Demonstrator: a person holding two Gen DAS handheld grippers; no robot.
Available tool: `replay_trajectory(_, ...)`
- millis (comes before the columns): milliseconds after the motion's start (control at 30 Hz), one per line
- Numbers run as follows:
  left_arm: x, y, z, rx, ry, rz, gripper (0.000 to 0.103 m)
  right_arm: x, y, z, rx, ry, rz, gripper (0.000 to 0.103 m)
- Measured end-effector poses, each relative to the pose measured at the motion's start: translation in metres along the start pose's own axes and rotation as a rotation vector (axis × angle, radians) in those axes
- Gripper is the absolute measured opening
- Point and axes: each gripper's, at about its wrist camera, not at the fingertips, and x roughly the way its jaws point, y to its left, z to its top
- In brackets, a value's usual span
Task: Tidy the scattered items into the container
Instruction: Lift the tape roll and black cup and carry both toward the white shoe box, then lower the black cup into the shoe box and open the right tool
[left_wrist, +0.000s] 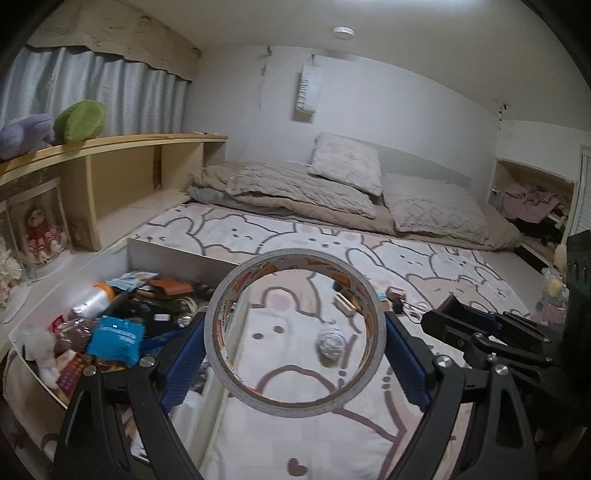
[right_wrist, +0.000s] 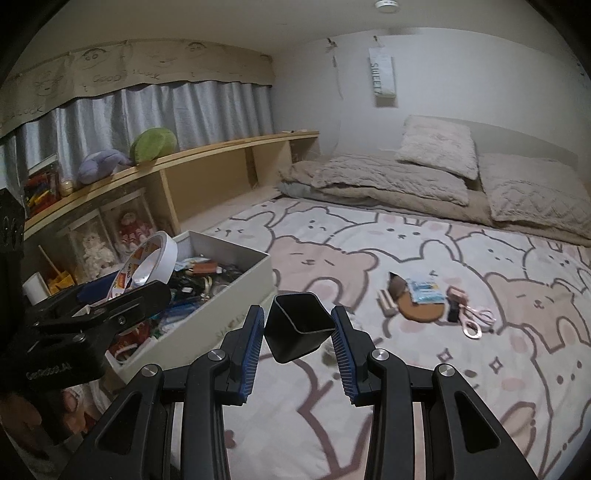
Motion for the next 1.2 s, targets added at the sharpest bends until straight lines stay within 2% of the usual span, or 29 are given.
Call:
replay_trajectory(467,-0.012,0.083,0.001,-0.086,-0.032,0.128,0.090,0.040,0.043,0.016,-0.029,0.026,0.111,0.038)
replay_trajectory(700,-0.012,0.109,-0.002,-0.102,-0.034,0.180,0.090,0.066,0.058,0.025,-0.060,0.048,0.179,0.038)
replay_trajectory(900,-0.005,0.124,-0.003,-0.099,-0.024,0.199,0.090,0.096,0.068,0.038,-0.075,0.078,0.221,0.038)
replay_trajectory(1033,0.000,0.138,-0.001,-0.122,-0.011,0.178,0.090,0.121,0.073,0.050,-0.073,0.103,0.250,0.038)
replay_trajectory(1200,0.006,0.150,0.008,-0.102,-0.001,0.184,0.090,0.148,0.077,0.059,-0.080,0.130,0.252,0.038)
